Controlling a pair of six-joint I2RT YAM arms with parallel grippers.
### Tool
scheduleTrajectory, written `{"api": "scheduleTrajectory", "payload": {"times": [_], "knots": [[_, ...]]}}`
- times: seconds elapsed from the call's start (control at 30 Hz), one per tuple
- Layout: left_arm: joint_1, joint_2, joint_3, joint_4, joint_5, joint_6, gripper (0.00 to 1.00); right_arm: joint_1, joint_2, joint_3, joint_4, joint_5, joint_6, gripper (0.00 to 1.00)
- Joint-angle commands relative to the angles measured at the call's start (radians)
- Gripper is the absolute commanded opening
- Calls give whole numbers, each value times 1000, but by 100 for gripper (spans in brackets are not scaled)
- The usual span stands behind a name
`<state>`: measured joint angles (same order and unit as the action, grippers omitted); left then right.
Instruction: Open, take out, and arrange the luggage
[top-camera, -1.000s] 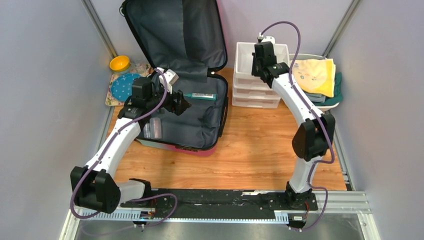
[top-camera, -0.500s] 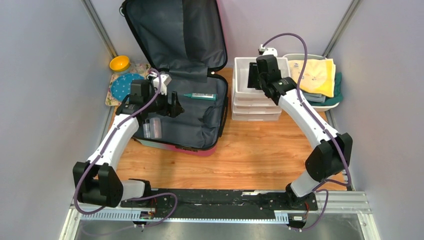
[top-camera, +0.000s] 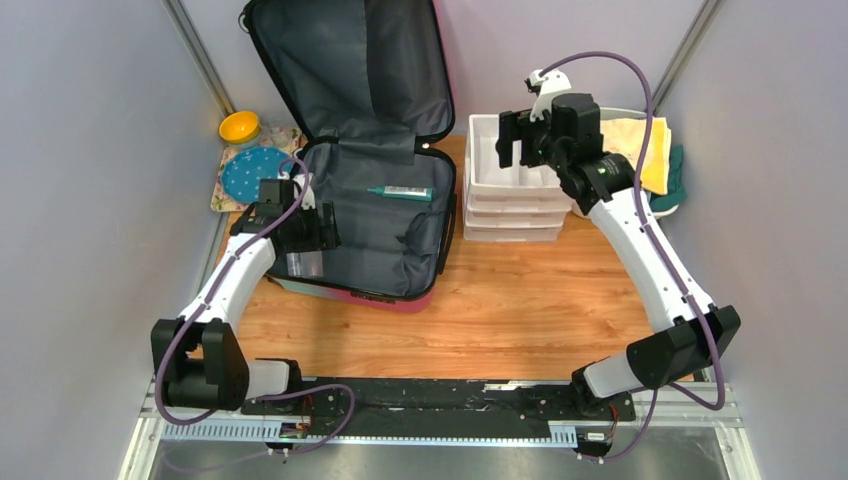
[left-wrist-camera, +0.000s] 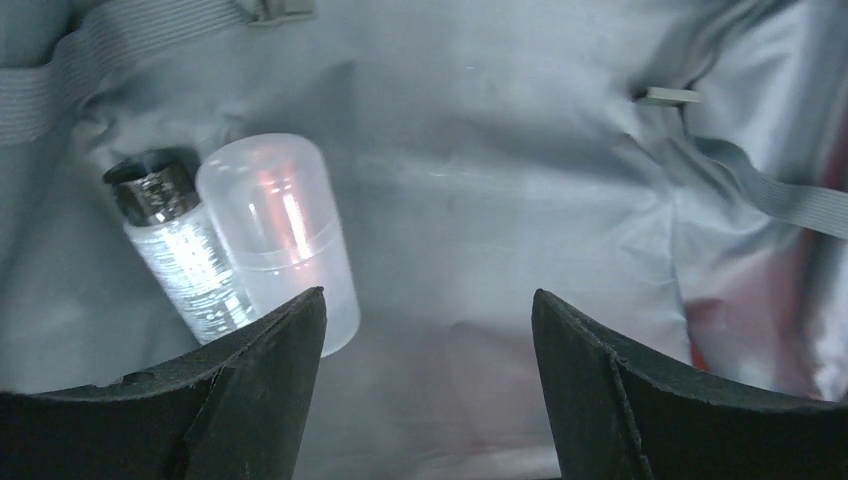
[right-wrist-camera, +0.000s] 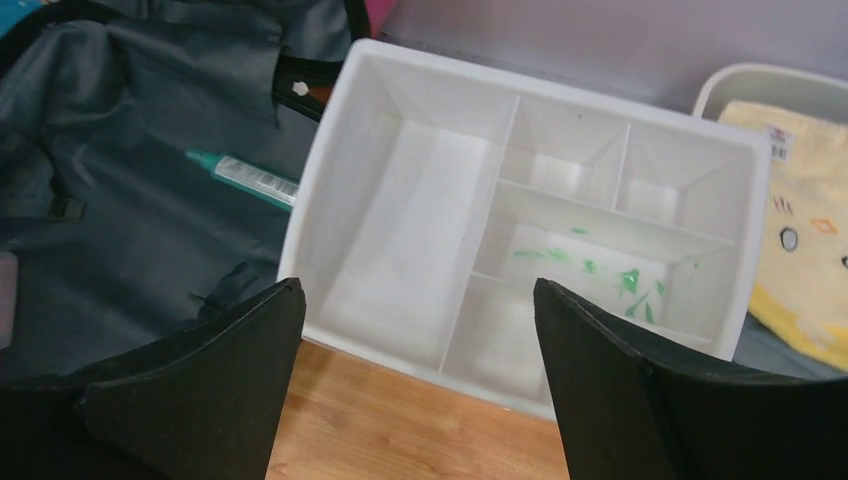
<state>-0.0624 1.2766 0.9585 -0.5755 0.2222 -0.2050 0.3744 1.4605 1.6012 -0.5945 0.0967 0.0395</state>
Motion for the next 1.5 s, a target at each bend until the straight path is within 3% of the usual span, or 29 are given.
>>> {"api": "scheduleTrajectory", "payload": {"times": [0.0, 0.27, 0.63, 0.93, 1.07, 1.13, 1.17, 1.27, 1.47], "knots": [[18, 43, 8, -29, -131, -34, 83, -9, -23, 82, -50, -199, -101, 89], [33, 159, 57, -73, -190, -42, 77, -25, -43, 68, -67, -350, -113, 90], [33, 260, 40, -43, -170, -51, 79, -43, 0, 126, -96, -407, -99, 90], [33, 214, -52, 173, -109, 31, 78, -52, 17, 125, -97, -454, -82, 90], [33, 162, -92, 264, 44, 113, 72, -57, 35, 126, -94, -534, -47, 90], [33, 129, -113, 304, 89, 140, 60, -60, 50, 121, -93, -607, 9, 89], [33, 118, -131, 339, 127, 151, 49, -60, 54, 120, -87, -629, 20, 89], [33, 70, -148, 396, 268, 194, 37, -60, 64, 111, -64, -706, 57, 86], [21, -75, -198, 626, 589, 205, 30, -58, 112, 128, 22, -857, 175, 85]]}}
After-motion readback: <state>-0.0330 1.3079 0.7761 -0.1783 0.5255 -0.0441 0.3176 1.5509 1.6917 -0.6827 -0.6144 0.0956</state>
